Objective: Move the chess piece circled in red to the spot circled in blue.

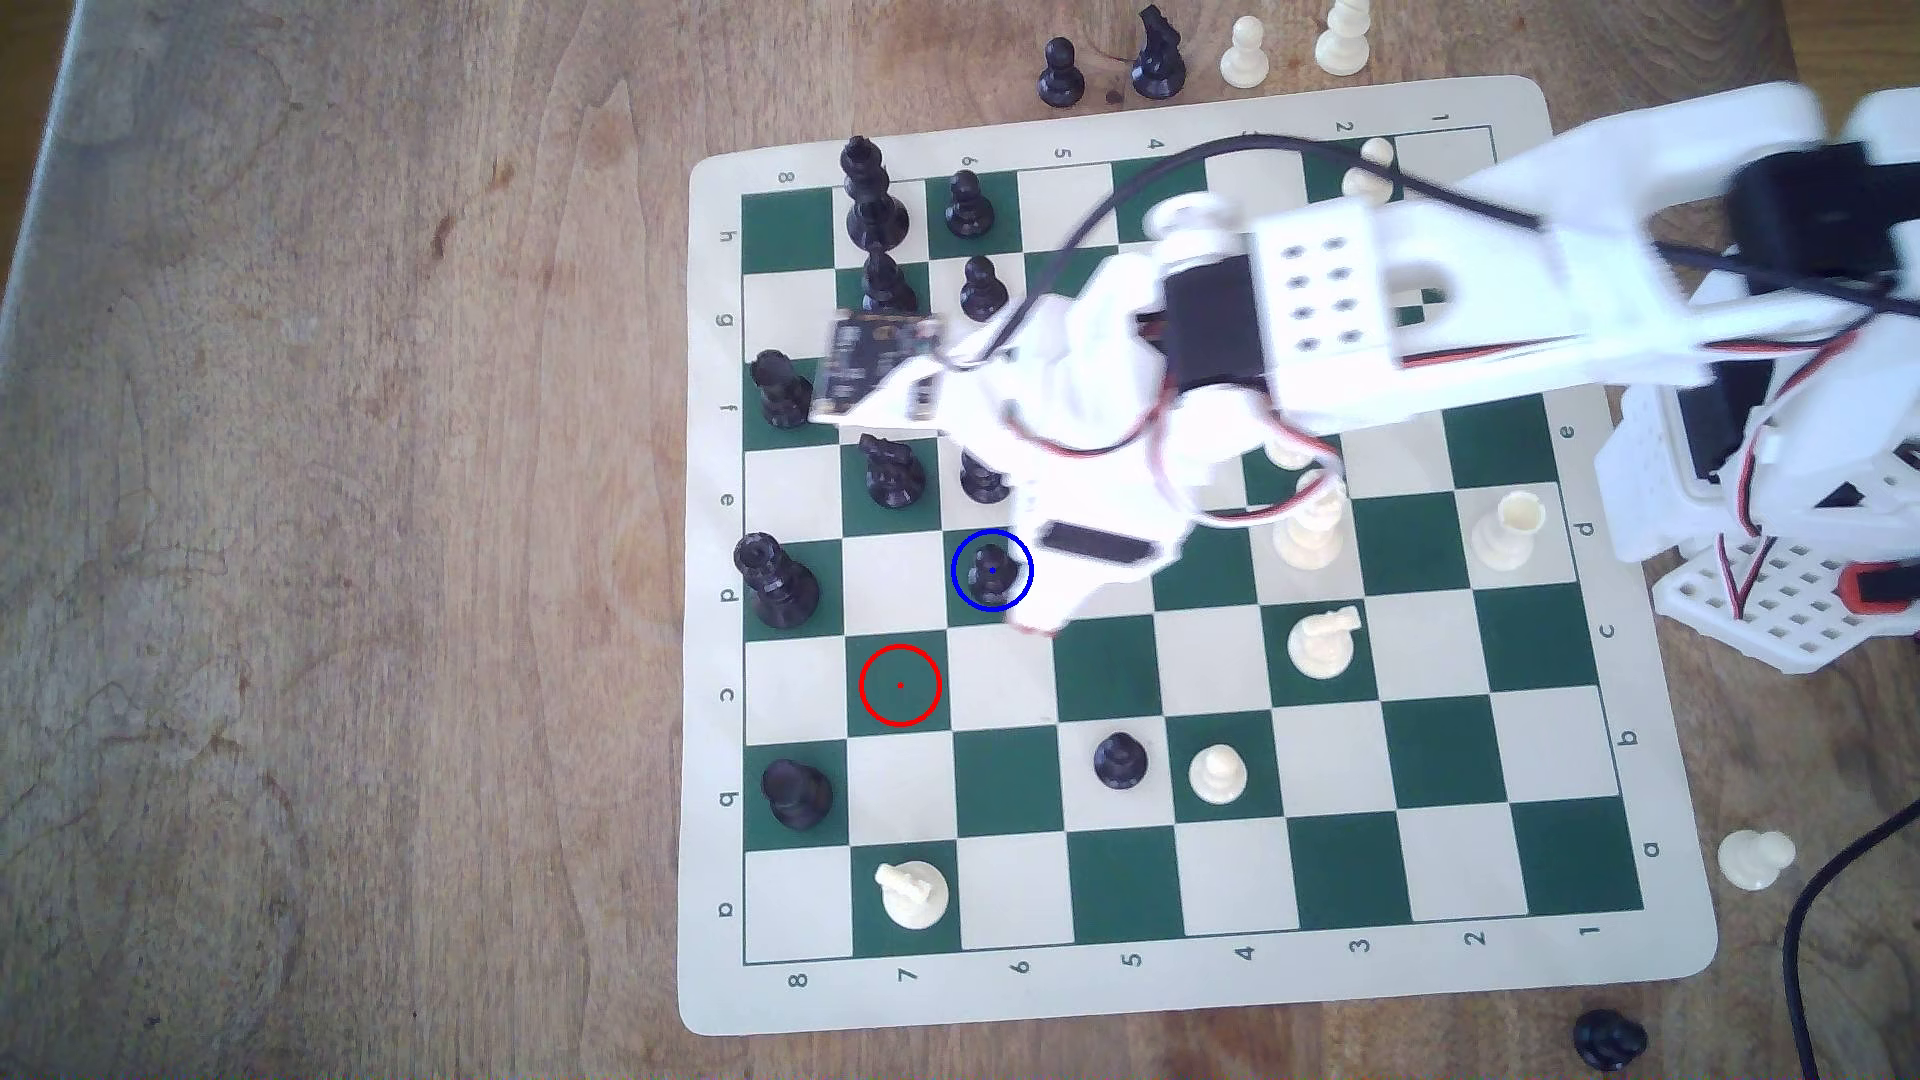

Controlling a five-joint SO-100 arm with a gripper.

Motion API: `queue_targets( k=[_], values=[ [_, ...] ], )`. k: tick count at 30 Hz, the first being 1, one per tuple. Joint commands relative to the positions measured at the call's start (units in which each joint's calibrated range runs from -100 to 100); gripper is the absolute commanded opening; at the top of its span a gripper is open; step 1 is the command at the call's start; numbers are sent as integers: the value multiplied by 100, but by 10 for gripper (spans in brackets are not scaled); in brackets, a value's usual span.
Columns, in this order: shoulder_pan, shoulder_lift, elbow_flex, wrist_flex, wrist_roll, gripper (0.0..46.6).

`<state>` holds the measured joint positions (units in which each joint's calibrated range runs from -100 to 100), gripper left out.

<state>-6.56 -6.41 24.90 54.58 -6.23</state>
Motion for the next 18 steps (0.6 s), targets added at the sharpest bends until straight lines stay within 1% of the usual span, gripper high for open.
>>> queue_targets(
  k=[1,7,8,9,11,12,13,16,18],
  values=[
    [-5,-1371,819,-77,29,219],
    [-169,-3171,2506,-45,44,220],
    [-255,-3714,3068,-53,73,220],
    [-278,-3994,3331,-69,83,219],
    [-286,-4503,3757,-61,107,213],
    [-271,-4758,3920,-53,132,218],
    [-208,-5165,4165,62,215,231],
    [-145,-5675,4437,127,322,238],
    [-169,-6014,4591,54,391,197]
  ],
)
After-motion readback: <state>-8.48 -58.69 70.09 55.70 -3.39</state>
